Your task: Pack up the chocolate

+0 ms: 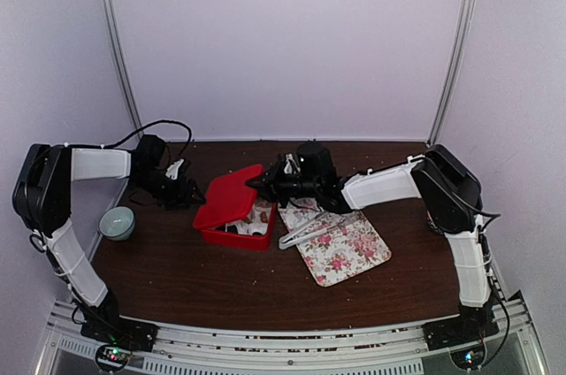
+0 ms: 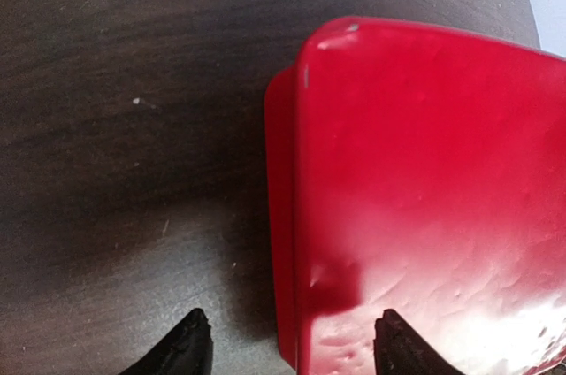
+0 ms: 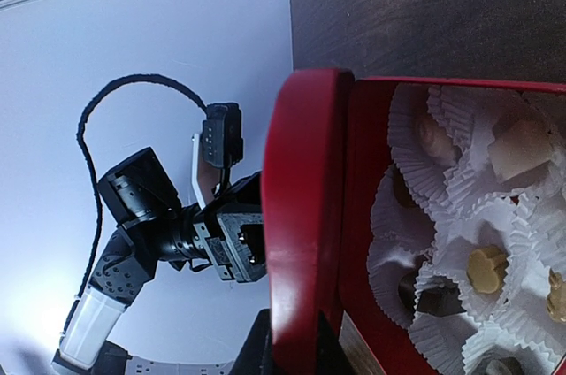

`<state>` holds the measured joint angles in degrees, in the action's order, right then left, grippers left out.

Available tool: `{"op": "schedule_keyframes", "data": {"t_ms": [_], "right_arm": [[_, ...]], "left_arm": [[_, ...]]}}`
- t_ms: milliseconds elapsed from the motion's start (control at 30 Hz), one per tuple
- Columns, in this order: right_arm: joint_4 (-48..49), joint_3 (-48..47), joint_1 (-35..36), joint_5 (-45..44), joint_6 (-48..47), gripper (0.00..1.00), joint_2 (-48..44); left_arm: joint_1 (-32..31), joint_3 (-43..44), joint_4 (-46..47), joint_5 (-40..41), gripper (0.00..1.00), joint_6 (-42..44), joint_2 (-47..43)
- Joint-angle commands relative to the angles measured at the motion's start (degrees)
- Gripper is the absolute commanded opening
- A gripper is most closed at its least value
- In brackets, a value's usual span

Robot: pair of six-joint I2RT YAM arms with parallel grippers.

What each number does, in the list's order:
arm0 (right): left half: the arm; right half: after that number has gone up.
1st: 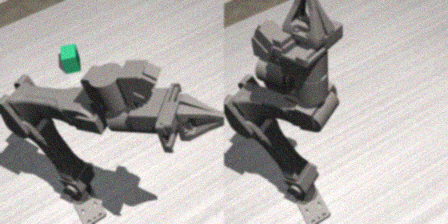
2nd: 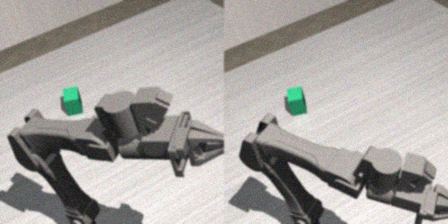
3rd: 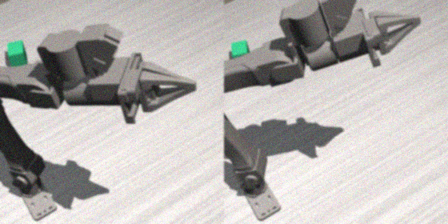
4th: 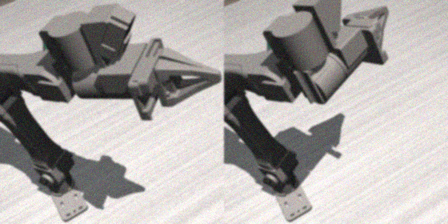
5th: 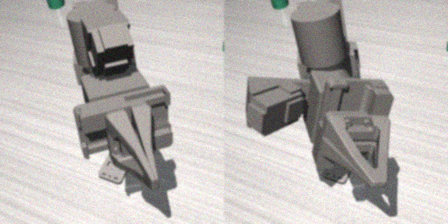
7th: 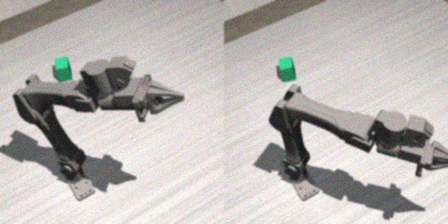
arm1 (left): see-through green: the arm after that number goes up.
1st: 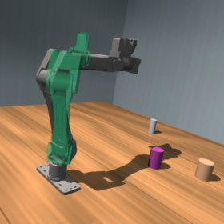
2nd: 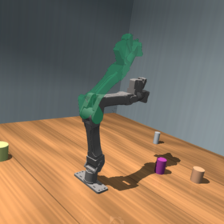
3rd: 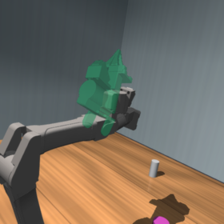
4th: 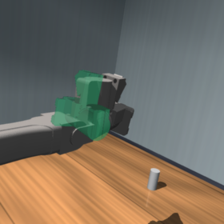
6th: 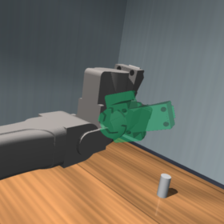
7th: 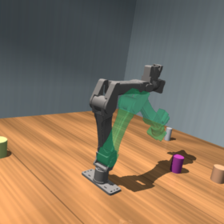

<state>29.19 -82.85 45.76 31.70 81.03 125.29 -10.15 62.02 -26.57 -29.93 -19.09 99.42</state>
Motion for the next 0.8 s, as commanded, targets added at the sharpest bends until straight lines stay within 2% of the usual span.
{"op": "schedule_keyframes", "data": {"t_ms": [0,333,500,767], "right_arm": [[2.6,1.3,-0.8,0.4,-0.4,0.01,-3.4],[3.6,3.1,-1.8,1.3,-0.5,0.04,-4.8],[0.2,5.9,-2.4,0.4,-1.8,0.21,-6.5],[-14.3,7.2,-4.0,-2.3,-7.8,0.46,-10.7]], "left_arm": [[-0.8,2.7,0.9,-2.3,0.64,1.2,1.9],[-4.0,4.5,0.6,-3.5,0.57,1.9,4.4],[-4.5,5.4,-0.3,-2.6,0.46,2.4,4.5],[-5.6,5.4,-1.0,-2.7,0.44,3.5,5.2]]}}
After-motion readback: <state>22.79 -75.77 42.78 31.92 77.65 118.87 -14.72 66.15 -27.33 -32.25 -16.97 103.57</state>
